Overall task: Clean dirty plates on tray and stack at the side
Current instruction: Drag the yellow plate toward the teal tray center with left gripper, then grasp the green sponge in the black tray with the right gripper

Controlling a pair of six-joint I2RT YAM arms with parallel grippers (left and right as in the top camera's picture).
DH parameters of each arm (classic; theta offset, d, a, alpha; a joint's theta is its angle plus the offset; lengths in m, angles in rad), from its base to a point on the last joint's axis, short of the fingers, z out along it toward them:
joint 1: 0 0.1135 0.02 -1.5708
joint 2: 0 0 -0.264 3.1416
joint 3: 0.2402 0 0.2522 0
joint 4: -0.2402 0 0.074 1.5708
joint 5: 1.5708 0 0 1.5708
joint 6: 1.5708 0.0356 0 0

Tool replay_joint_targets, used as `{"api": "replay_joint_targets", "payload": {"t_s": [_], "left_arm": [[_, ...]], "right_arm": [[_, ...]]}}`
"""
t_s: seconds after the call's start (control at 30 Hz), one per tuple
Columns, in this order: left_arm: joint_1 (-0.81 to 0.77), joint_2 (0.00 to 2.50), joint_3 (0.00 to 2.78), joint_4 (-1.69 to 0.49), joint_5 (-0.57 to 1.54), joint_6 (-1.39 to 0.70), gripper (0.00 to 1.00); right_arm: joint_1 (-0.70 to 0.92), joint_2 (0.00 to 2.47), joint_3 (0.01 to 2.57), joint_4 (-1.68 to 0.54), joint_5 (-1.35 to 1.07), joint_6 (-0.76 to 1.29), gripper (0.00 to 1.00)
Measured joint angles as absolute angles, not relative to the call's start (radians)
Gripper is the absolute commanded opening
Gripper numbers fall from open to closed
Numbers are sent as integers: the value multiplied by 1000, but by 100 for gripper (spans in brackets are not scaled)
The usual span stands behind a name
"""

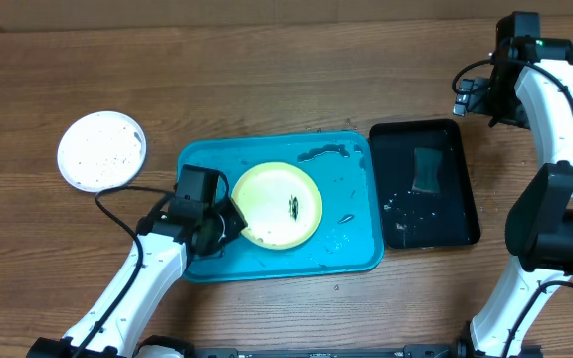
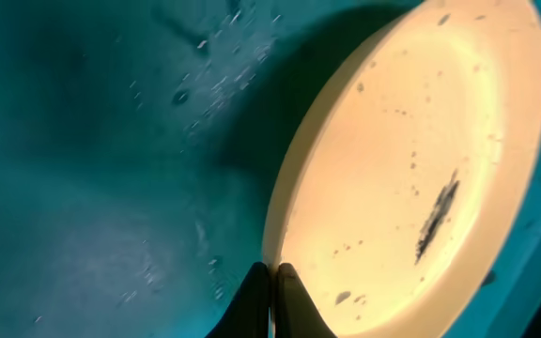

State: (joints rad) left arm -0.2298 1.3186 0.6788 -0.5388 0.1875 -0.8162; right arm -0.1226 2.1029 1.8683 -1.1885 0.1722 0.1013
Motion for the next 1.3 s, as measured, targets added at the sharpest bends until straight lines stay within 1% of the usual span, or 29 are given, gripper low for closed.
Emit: {"api": "replay_joint_targets", "payload": {"t_s": [0.03,0.1,0.13,0.27,0.47,0.6,0.73,0.83,1.0,1.3], "left_arm": [[-230,1319,679,-499,188,-817,18],[-230,1319,680,-487,188,-813,29],[-230,1319,682,-487,191,-807,32],[-230,1319,741,-583,195,-739,37],[-230,1330,982,-777,146,-587,38],[-230,1409,1102,-800,117,-462,34],[-230,1518,1117,-777,108,-376,33],[-230,1617,1117,-760,88,-333,35],[-230,1702,1117,-739,62,-306,31],[-230,1769,1117,-738,58,-295,25]], "right_arm": [[-123,2103,1868,-1188,172,101,100],[-123,2103,1868,-1188,172,101,100],[-123,2103,1868,-1188,173,101,100],[-123,2103,1868,-1188,172,101,100],[-123,2103,1868,-1188,173,101,100],[-123,2103,1868,-1188,172,101,100],[-123,2103,1868,-1188,172,101,100],[-123,2103,1868,-1188,173,101,100],[-123,2103,1868,-1187,172,101,100],[-123,2103,1868,-1188,172,101,100]]}}
